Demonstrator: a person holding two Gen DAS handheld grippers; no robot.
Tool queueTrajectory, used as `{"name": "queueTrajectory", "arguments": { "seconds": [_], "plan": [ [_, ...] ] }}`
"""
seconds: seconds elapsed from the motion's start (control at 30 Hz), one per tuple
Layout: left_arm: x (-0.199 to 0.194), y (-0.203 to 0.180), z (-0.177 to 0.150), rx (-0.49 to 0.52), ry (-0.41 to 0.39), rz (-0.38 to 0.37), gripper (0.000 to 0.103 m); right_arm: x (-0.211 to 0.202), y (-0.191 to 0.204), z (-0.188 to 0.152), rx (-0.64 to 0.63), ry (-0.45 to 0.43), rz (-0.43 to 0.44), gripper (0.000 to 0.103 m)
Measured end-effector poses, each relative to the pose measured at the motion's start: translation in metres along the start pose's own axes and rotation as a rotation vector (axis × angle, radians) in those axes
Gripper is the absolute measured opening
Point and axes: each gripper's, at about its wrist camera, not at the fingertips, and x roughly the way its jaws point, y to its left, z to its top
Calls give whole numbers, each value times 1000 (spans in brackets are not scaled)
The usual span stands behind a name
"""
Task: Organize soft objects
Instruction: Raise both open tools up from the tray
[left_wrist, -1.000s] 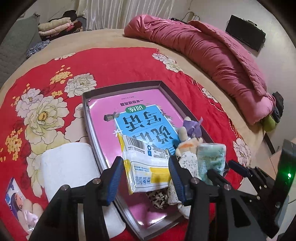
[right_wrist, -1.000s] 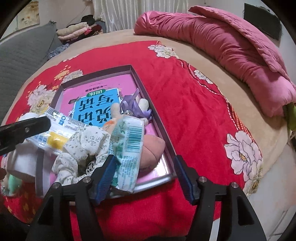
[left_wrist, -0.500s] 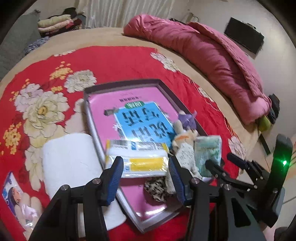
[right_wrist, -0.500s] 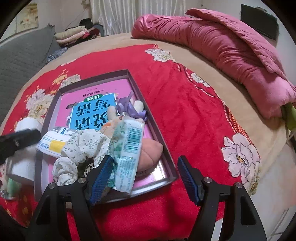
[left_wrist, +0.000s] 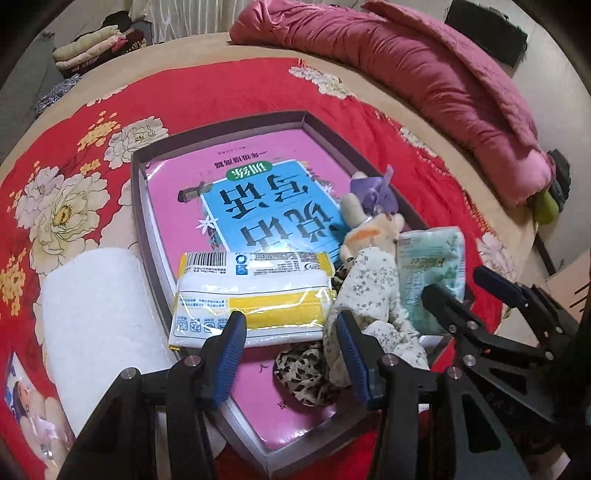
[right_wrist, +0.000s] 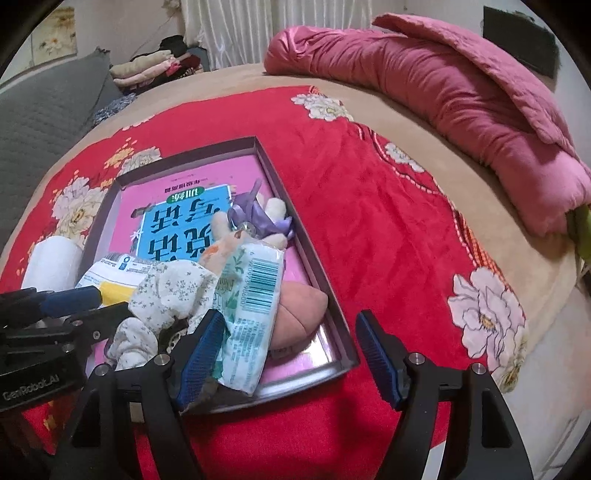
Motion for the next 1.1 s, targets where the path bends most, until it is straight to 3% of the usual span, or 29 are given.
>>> {"name": "queueTrajectory", "arguments": {
  "seconds": [0.2,0.47,0.9,1.1],
  "plan": [
    [-22,8,-2,-40,-49,-36,50,-22,-4,-2,10,-83,18,75],
    [-44,8,-4,-42,-90,-30,50,-32,-12,-8,45,-73,-24,75],
    [-62,10,-23,-44,-105,-44,51,-3,-15,-7,47,31,-55,76],
    [-69,11,-24,-40,-121,-34,51,-17,-12,-7,34,-28,-42,76]
  ]
}}
